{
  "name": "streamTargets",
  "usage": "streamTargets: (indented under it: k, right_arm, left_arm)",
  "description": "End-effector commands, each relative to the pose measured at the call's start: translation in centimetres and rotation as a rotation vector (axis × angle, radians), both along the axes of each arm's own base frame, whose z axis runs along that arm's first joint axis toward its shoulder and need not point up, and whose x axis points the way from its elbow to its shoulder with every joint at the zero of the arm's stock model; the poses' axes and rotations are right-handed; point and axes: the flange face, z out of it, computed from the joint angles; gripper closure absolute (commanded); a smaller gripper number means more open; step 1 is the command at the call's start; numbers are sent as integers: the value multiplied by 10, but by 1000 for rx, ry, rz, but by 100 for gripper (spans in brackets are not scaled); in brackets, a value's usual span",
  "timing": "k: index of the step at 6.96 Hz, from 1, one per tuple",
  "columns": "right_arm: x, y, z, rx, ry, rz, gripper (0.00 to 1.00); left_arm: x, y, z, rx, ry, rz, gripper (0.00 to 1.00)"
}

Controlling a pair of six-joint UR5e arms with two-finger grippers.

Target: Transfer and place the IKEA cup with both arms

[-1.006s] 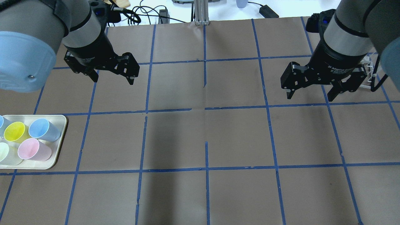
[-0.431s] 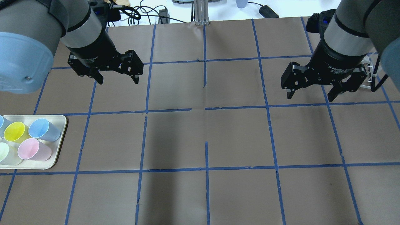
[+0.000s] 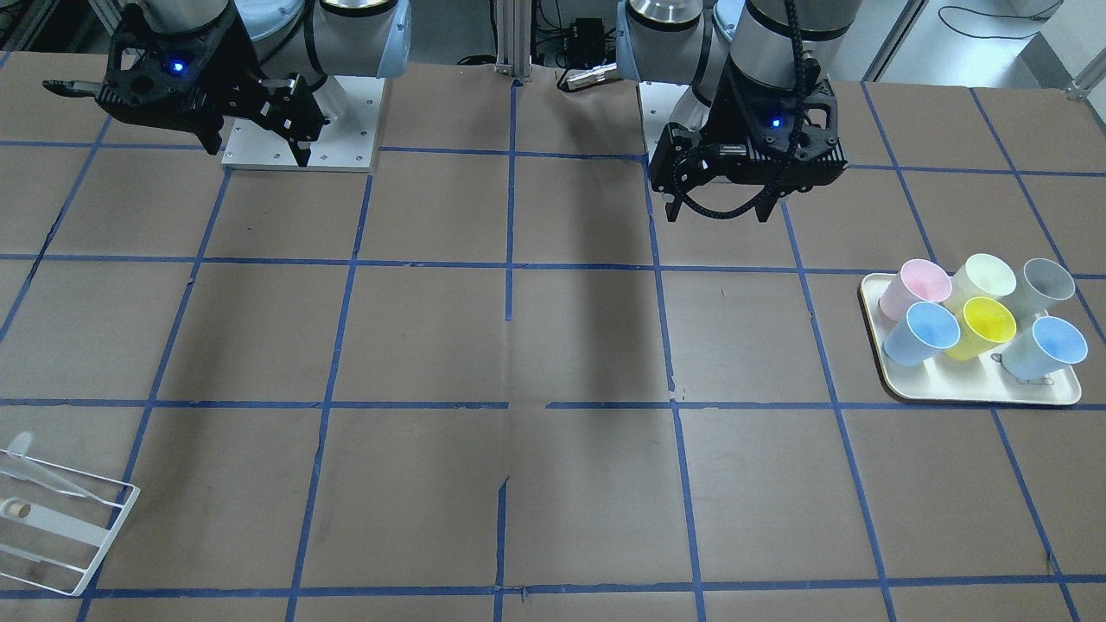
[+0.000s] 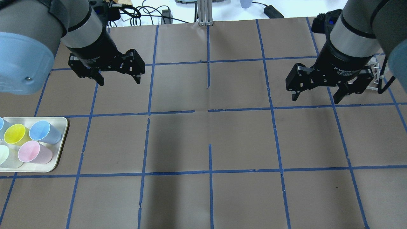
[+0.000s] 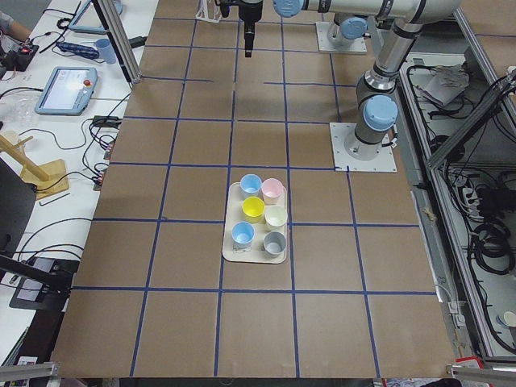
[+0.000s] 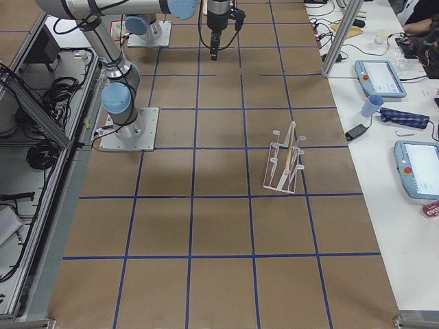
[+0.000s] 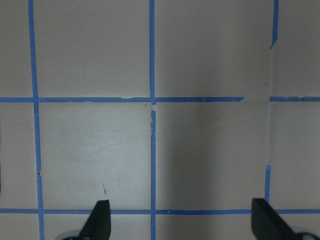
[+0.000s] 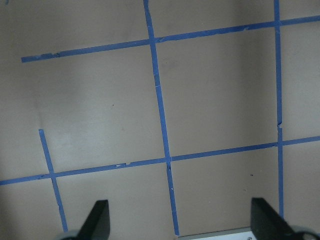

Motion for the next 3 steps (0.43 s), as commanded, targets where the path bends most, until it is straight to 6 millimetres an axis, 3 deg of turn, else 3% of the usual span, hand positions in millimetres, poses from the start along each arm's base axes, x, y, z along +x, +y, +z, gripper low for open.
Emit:
streamTargets:
  k: [1,3]
  right_arm:
    - [4,0,-2,5,-3,9,0]
    - [6,0,-4,8,-4,12,0]
  left_arm:
    - [0,0,0,0,-3,1,0]
    - [0,0,1,-1,-4,0,0]
